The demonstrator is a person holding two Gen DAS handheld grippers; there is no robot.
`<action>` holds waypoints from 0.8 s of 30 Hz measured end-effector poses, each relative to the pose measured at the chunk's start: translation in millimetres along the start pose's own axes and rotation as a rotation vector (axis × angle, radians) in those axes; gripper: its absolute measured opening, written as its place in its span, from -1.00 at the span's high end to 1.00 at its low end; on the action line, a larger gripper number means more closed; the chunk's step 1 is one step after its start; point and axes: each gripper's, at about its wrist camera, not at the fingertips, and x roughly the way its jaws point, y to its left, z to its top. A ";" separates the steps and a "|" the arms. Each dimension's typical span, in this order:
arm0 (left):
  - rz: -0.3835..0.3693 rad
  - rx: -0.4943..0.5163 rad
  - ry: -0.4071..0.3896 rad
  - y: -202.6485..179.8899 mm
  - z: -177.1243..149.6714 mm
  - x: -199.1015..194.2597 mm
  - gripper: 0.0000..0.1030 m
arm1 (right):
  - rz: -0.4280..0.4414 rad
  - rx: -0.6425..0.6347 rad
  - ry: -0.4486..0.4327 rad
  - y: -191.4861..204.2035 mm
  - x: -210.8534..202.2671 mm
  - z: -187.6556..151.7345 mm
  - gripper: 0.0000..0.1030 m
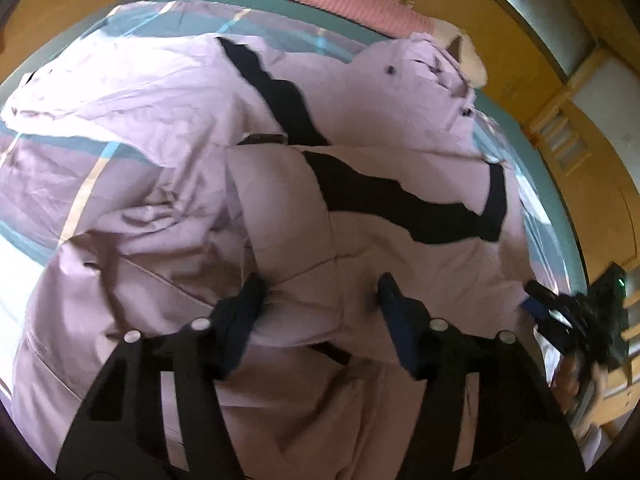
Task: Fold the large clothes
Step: 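Fold the held sleeve across the jacket body toward the left tool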
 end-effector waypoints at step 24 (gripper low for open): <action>0.122 0.100 -0.051 -11.4 4.8 10.1 0.64 | -0.293 -0.438 -0.251 59.7 -29.9 -37.5 0.98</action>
